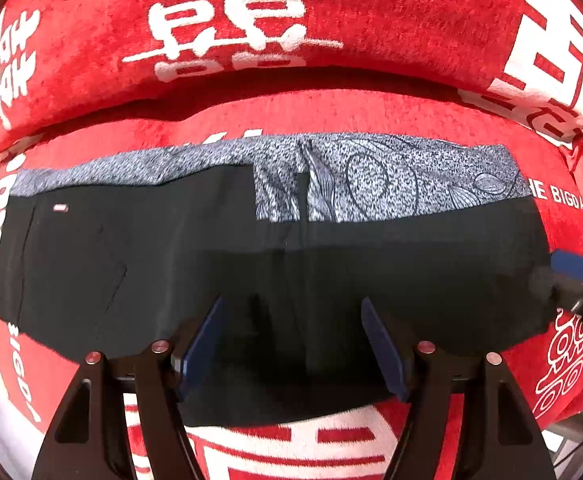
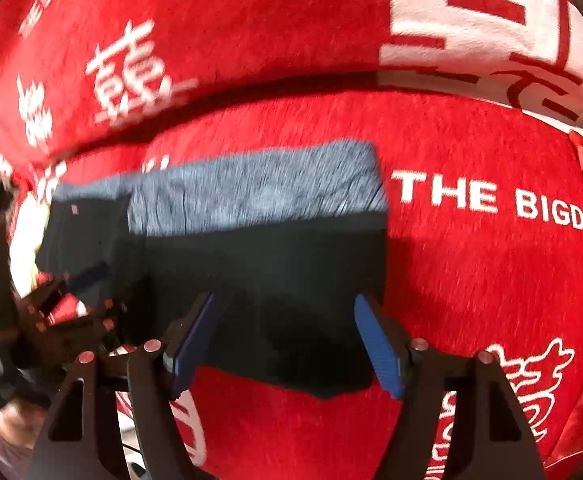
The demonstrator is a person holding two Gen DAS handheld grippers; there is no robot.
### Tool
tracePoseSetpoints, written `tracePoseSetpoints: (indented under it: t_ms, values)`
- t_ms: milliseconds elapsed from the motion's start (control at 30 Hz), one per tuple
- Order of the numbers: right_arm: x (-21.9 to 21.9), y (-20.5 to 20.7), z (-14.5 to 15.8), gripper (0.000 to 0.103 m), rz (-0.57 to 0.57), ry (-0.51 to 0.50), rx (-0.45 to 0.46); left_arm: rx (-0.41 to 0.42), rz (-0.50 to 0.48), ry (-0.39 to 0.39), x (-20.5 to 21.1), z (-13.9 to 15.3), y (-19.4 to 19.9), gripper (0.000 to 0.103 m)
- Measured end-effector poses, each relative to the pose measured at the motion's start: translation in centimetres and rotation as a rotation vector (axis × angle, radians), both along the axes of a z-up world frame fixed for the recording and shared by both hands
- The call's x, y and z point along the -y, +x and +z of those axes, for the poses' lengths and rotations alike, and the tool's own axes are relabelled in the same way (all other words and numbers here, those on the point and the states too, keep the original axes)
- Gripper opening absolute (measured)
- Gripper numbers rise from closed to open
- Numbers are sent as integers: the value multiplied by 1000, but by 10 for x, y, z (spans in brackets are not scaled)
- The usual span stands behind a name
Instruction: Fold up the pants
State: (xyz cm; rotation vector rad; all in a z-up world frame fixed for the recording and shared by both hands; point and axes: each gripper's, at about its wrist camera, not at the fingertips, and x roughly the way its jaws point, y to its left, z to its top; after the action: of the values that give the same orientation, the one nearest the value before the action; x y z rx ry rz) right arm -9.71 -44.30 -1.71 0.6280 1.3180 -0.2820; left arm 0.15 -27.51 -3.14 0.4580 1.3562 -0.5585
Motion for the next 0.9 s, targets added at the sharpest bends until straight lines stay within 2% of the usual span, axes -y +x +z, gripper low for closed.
tracePoseSetpoints:
  t_ms: [33, 100, 267, 400, 467, 600, 633, 767, 900]
  values:
    - [-4, -1, -5, 79, 13, -7, -11, -1, 10, 9, 0, 0, -3, 92]
    - [-7, -4, -10, 80, 25, -21, -18, 9, 30, 25, -3, 3, -7, 100]
    - [-5, -3, -18, 84, 30, -5, -26, -7, 82, 39, -22, 9, -17, 100]
    - [-6, -2, -31, 95, 41, 15, -86, -25, 113, 29, -38, 10, -19, 100]
    - [-1, -6, -37, 97, -1, 51, -105, -27, 122, 33, -49, 12, -19, 100]
    - [13, -23, -57, 97, -184, 237, -141, -38, 142, 33, -73, 15, -12, 100]
    - [12, -27, -53, 97, -211, 227, -134, -44, 145, 36, -79, 15, -10, 100]
    - [-7, -26, -17, 97, -179, 38, -141, -61, 152, 43, -100, 14, 0, 100]
    - [-41, -6, 18, 97, -104, -97, -93, -76, 165, 39, -123, 13, 13, 100]
